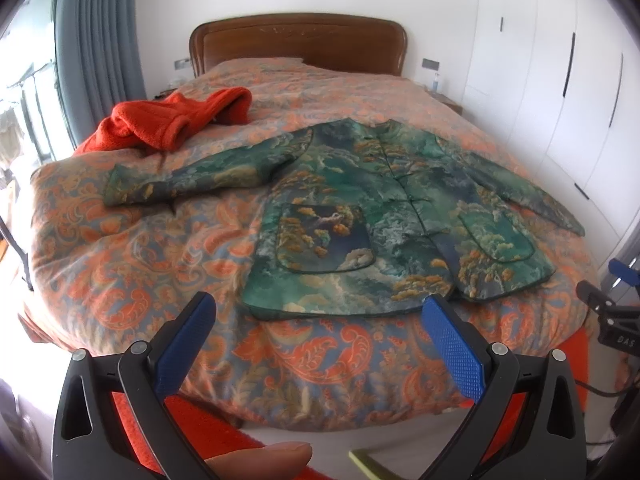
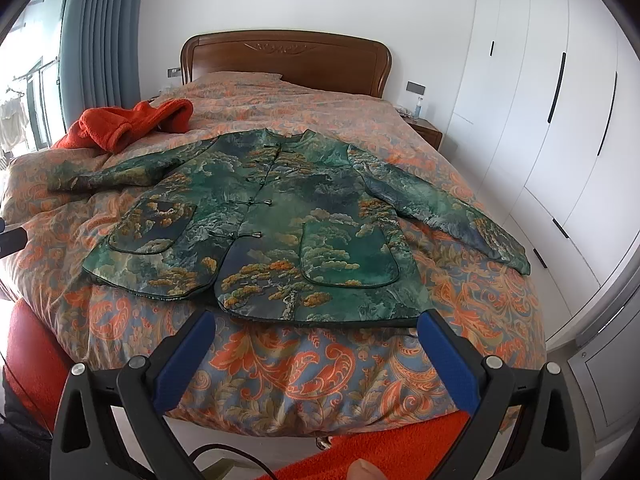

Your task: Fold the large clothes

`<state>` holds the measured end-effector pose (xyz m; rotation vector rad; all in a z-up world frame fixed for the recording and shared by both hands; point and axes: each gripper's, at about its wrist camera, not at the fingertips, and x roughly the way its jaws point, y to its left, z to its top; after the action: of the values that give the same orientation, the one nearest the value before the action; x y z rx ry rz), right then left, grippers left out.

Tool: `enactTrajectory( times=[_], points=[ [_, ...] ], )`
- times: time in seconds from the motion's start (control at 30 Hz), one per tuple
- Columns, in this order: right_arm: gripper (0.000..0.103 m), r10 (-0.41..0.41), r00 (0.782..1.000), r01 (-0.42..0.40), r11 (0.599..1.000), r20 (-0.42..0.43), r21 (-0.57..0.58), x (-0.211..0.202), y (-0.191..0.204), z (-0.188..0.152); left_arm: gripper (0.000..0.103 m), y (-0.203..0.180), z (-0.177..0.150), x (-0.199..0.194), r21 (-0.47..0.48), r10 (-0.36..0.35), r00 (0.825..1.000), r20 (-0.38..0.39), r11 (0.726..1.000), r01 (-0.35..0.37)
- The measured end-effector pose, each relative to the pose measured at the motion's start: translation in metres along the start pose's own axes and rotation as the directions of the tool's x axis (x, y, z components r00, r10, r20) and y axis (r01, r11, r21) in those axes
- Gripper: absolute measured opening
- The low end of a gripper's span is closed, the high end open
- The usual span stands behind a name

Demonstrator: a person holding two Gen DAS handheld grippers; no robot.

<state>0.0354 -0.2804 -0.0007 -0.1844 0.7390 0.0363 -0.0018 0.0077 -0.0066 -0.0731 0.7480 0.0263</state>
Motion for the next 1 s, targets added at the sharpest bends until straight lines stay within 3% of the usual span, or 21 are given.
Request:
enactTrajectory(
  times=[0.4, 0.57, 0.67, 0.8, 0.9, 1.0],
  points=[
    [0.103, 0.015, 1.000, -0.016, 1.000, 0.015, 0.004, 0.000, 0.000, 0.002, 0.103, -0.001, 0.000, 0.001, -0.032, -0.005, 1.000, 0.023, 0.999, 0.005],
    [0.103, 0.013, 0.999, -0.014, 1.000, 0.047, 0.022, -0.003, -0.007, 0.003, 0.103, 0.002, -0.002, 0.008, -0.020, 0.055, 0.998, 0.011, 0.998, -0.054],
    [0.103, 0.006, 0.997, -0.010, 0.999, 0.078, 0.050, -0.005, -0.017, 0.007, 0.103, 0.002, -0.005, 0.016, 0.026, 0.113, 0.993, -0.011, 0.993, -0.113],
    [0.103, 0.019, 0.992, -0.028, 0.997, 0.122, 0.073, -0.004, -0.029, 0.010, 0.103, 0.007, -0.010, 0.023, 0.013, 0.091, 0.995, -0.042, 0.996, -0.091],
    [0.103, 0.062, 0.994, -0.070, 0.994, 0.094, 0.083, 0.005, -0.033, 0.008, 0.103, 0.009, -0.013, 0.029, -0.005, 0.089, 0.993, -0.079, 0.996, -0.089],
    [0.103, 0.054, 0.997, -0.059, 0.994, 0.063, 0.088, 0.012, -0.032, 0.002, 0.103, 0.011, -0.015, 0.033, -0.028, 0.071, 0.992, -0.108, 0.997, -0.074]
  ],
)
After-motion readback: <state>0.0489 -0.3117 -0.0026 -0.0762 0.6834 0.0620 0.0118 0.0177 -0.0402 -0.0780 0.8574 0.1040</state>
